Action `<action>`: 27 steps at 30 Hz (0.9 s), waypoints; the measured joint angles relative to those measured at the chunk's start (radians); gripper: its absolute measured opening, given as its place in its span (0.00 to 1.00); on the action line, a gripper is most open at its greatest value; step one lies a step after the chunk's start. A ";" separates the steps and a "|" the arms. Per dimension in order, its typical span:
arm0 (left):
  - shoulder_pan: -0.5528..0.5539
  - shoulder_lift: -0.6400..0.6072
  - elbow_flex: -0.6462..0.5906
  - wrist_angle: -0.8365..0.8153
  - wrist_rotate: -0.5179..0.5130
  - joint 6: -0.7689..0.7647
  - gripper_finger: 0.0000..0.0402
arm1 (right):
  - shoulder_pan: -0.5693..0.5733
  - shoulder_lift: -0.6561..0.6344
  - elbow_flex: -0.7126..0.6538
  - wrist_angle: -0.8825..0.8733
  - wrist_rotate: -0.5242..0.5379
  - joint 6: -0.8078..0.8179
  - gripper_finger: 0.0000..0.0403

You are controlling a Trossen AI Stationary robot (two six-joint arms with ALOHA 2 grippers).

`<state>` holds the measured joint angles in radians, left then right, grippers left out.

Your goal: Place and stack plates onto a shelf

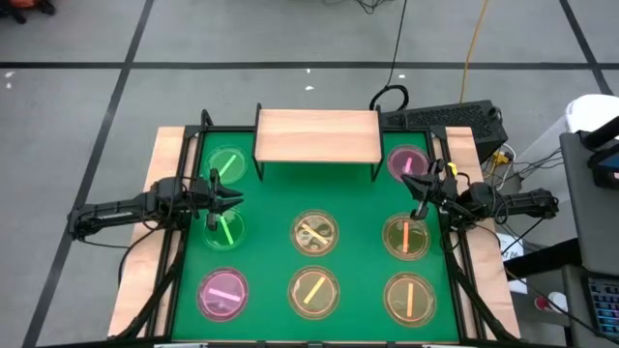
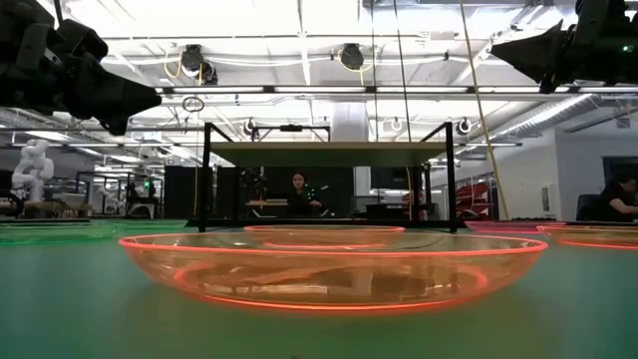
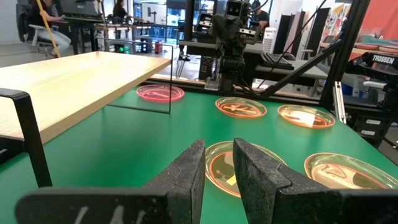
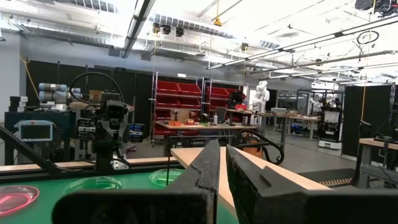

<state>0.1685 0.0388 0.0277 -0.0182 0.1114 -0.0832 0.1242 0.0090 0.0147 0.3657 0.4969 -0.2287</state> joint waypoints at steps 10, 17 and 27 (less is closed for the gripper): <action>0.000 0.000 0.000 0.000 0.000 0.000 0.22 | 0.000 0.000 0.000 0.073 -0.001 0.167 0.04; 0.000 0.000 0.000 0.000 0.000 0.000 0.22 | 0.000 0.039 0.036 0.036 -0.066 0.260 0.04; 0.000 0.000 0.000 0.001 0.000 0.000 0.22 | 0.009 0.498 0.321 -0.220 -0.073 0.324 0.04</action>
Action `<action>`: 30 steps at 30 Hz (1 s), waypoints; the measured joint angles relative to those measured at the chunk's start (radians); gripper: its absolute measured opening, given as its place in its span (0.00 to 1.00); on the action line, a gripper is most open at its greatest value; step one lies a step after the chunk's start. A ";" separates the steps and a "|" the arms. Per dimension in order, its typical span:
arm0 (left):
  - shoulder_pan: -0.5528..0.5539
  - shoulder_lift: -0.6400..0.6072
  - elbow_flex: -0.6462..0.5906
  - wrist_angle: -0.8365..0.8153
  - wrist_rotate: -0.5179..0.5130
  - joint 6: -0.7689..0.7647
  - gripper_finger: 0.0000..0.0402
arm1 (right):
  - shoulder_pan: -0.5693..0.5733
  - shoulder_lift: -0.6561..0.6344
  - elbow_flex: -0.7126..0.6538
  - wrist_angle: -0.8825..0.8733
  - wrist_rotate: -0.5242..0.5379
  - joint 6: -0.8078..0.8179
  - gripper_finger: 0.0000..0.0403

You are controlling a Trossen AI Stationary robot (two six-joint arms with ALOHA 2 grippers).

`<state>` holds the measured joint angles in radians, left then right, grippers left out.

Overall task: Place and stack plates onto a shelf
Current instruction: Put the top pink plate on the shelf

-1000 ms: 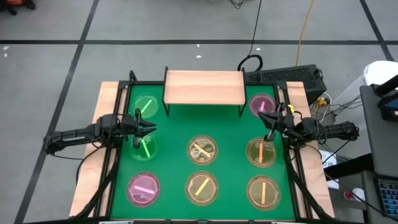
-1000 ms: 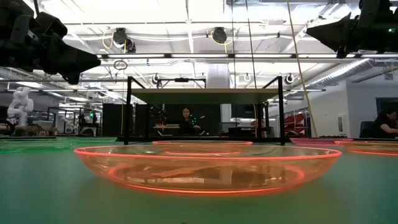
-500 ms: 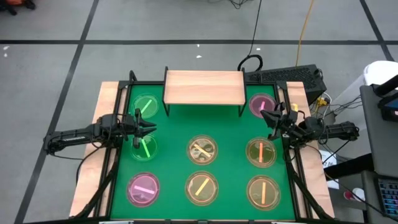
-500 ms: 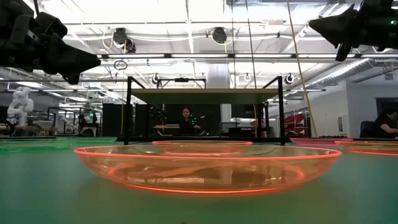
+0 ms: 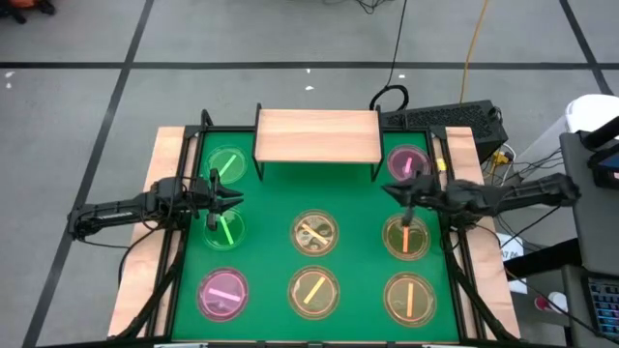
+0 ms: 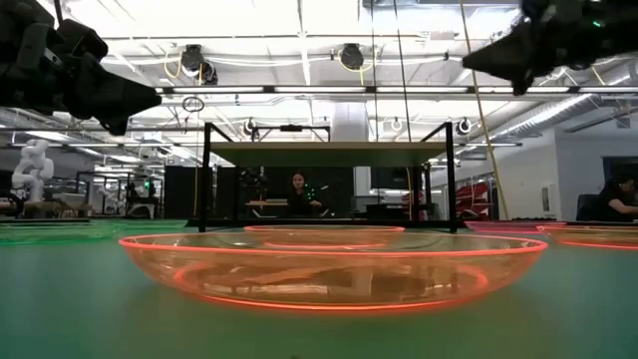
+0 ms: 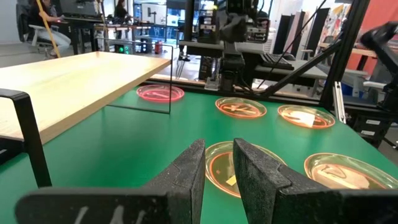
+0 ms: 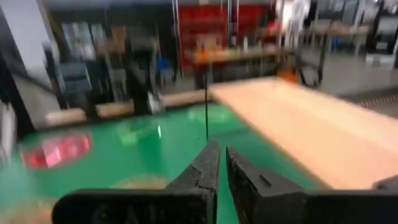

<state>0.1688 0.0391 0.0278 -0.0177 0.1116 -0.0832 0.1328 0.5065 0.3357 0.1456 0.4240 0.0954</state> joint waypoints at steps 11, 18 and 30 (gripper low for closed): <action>0.000 0.000 0.000 0.000 0.000 0.000 0.22 | -0.006 0.345 0.255 -0.465 0.279 0.173 0.04; 0.000 0.000 0.000 0.000 0.000 0.000 0.22 | -0.034 0.394 0.241 -0.629 0.161 0.241 0.12; 0.000 0.000 0.000 0.000 -0.001 0.000 0.22 | -0.146 0.653 0.221 -0.795 0.259 0.416 0.38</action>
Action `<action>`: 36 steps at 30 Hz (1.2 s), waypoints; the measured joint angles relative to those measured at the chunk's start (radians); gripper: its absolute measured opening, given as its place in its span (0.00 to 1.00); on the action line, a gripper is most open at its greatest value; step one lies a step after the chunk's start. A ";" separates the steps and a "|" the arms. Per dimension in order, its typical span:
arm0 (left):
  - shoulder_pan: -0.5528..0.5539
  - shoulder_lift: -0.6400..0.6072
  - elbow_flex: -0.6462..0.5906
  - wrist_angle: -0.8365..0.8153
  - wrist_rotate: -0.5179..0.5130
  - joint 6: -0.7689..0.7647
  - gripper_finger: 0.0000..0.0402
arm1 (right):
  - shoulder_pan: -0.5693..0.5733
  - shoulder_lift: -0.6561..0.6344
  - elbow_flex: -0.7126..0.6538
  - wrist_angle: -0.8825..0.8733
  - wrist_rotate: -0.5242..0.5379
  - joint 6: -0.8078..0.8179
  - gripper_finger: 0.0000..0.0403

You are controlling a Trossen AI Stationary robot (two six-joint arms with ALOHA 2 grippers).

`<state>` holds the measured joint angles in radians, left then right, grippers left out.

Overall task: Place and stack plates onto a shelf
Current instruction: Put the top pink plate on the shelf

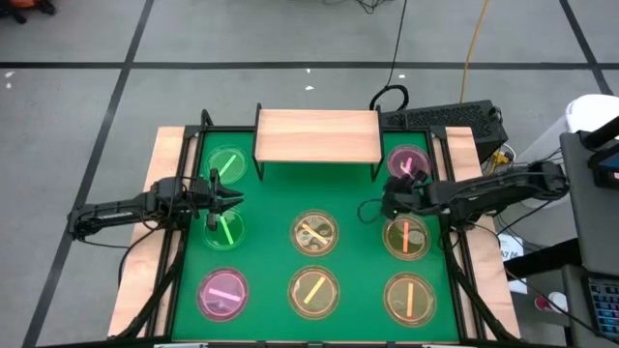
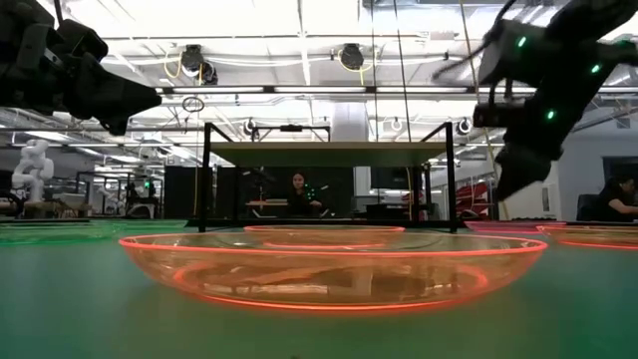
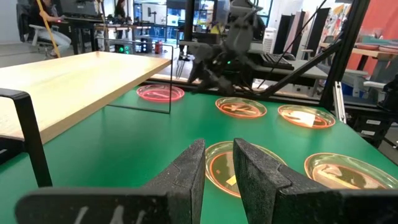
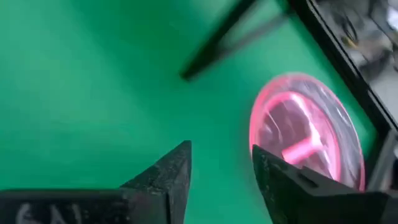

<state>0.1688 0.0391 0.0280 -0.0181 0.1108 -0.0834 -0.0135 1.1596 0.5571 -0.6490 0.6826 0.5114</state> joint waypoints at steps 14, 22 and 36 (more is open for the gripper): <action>0.000 0.000 0.000 0.000 0.000 0.000 0.22 | -0.245 0.181 0.000 0.003 -0.004 -0.070 0.37; 0.000 0.000 0.000 0.000 0.000 0.000 0.22 | -0.324 0.233 0.000 0.050 -0.072 -0.123 0.29; 0.000 0.000 0.000 0.000 0.000 0.000 0.22 | -0.301 0.114 0.000 -0.019 -0.121 0.014 0.00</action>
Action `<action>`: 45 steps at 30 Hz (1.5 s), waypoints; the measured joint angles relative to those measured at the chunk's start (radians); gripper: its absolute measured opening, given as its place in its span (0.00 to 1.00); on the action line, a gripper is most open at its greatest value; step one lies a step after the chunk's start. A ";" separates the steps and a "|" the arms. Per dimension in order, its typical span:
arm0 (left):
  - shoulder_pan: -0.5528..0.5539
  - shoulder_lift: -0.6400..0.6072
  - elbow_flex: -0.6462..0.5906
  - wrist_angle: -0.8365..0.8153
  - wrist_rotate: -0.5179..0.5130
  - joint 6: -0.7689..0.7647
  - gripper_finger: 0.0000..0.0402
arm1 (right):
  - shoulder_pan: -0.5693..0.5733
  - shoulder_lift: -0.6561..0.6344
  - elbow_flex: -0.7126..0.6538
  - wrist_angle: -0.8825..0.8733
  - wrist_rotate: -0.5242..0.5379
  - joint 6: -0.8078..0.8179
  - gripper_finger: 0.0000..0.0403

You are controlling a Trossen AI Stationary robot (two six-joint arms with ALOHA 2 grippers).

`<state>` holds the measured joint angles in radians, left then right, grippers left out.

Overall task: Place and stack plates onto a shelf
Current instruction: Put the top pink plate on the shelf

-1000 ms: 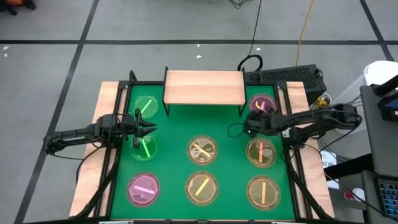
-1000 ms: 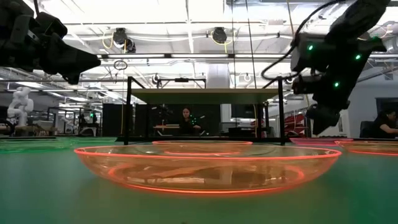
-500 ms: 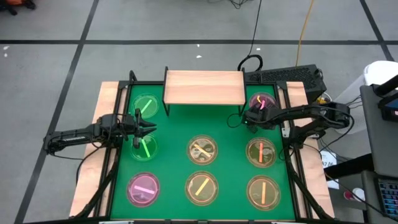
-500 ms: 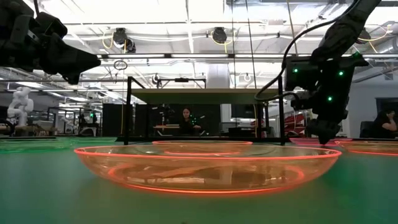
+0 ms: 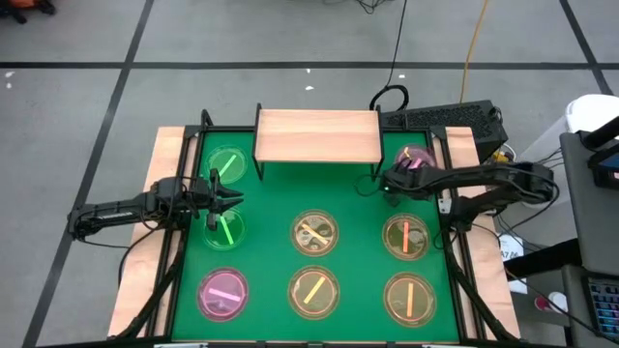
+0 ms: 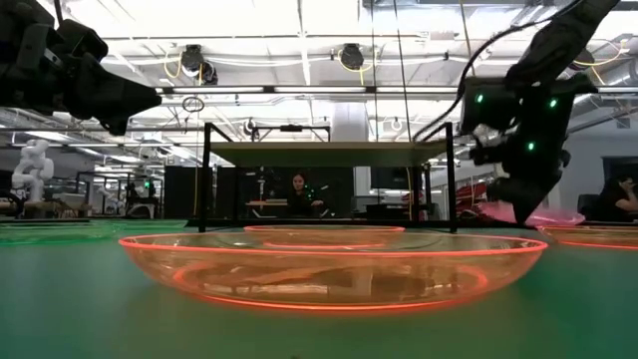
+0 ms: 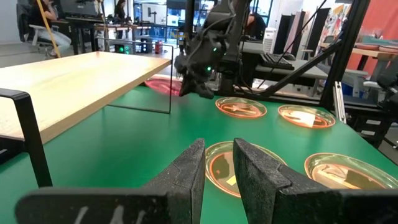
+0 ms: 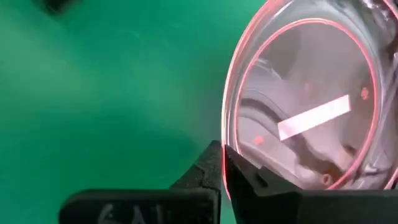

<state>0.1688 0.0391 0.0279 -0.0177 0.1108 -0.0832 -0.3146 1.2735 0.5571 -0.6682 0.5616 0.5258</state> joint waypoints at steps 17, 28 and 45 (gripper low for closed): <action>0.000 0.000 0.000 0.000 0.000 0.000 0.22 | 0.150 -0.304 0.340 0.184 0.253 -0.296 0.00; 0.000 0.000 0.000 0.000 0.000 0.000 0.22 | 0.138 0.068 0.585 0.261 0.078 -0.576 0.00; 0.000 0.000 0.000 0.000 0.000 0.000 0.22 | 0.081 0.222 0.594 0.368 -0.043 -0.598 0.00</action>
<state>0.1688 0.0387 0.0277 -0.0181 0.1104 -0.0833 -0.2340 1.4958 1.1511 -0.3004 0.5190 -0.0724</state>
